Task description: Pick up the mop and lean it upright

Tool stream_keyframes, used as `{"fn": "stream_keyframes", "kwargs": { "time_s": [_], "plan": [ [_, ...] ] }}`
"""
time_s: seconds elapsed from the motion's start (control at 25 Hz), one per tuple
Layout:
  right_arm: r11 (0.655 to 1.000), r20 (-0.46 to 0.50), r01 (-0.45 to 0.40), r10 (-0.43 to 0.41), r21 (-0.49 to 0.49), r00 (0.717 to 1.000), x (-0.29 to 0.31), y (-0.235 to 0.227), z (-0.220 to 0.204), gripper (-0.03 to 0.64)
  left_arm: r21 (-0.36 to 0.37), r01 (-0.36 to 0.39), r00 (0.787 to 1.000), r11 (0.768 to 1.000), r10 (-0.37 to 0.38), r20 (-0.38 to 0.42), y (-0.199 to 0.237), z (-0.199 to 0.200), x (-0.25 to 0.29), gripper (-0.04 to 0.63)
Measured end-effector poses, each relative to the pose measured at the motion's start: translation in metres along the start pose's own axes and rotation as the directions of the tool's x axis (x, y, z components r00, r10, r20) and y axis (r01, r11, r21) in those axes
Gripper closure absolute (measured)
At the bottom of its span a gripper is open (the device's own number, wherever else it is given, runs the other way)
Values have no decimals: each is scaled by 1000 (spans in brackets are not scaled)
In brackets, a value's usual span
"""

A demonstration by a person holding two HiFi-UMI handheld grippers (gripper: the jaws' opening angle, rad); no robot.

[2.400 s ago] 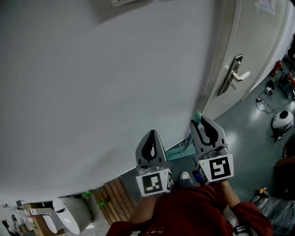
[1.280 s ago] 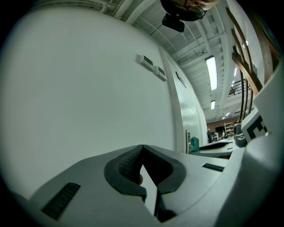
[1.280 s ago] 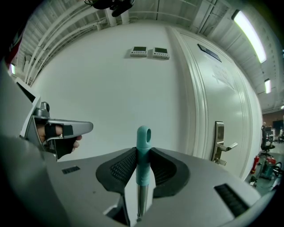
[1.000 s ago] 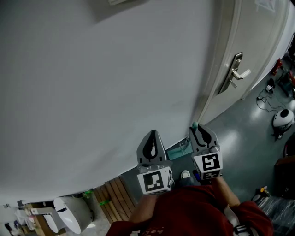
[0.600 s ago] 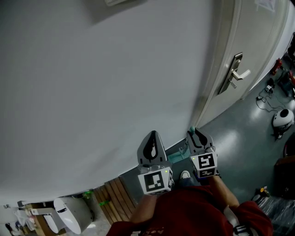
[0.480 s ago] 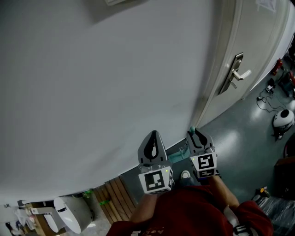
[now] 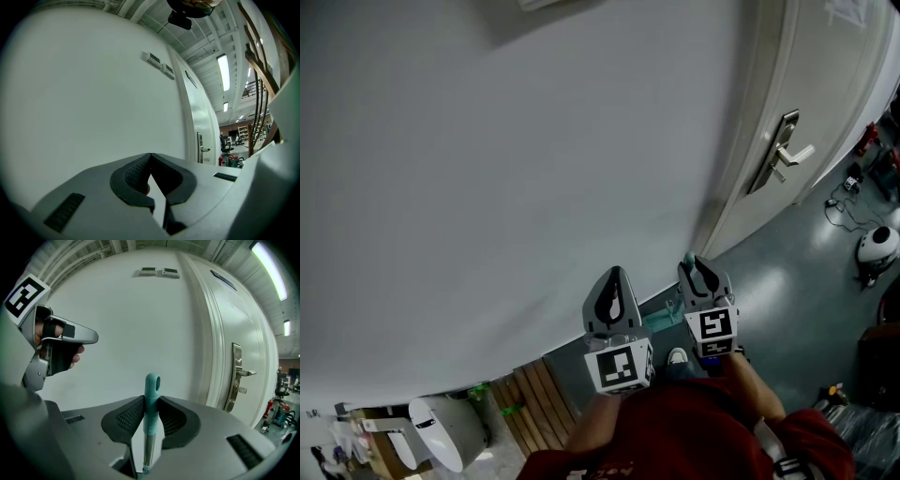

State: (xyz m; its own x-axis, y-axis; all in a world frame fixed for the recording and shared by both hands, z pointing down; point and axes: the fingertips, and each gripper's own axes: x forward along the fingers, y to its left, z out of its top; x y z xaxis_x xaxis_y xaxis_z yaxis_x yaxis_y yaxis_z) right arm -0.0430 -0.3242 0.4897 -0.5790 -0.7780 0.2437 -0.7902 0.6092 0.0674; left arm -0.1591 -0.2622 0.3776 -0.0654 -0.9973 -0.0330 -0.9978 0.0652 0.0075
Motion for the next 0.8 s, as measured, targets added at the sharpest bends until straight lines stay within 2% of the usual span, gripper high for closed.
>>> {"fn": "stream_keyframes", "kwargs": {
  "time_s": [0.8],
  "plan": [
    [1000, 13, 4, -3, -11, 1000, 90, -3, 11, 508, 19, -22, 1000, 1000, 22, -3, 5, -1, -5, 583]
  ]
}}
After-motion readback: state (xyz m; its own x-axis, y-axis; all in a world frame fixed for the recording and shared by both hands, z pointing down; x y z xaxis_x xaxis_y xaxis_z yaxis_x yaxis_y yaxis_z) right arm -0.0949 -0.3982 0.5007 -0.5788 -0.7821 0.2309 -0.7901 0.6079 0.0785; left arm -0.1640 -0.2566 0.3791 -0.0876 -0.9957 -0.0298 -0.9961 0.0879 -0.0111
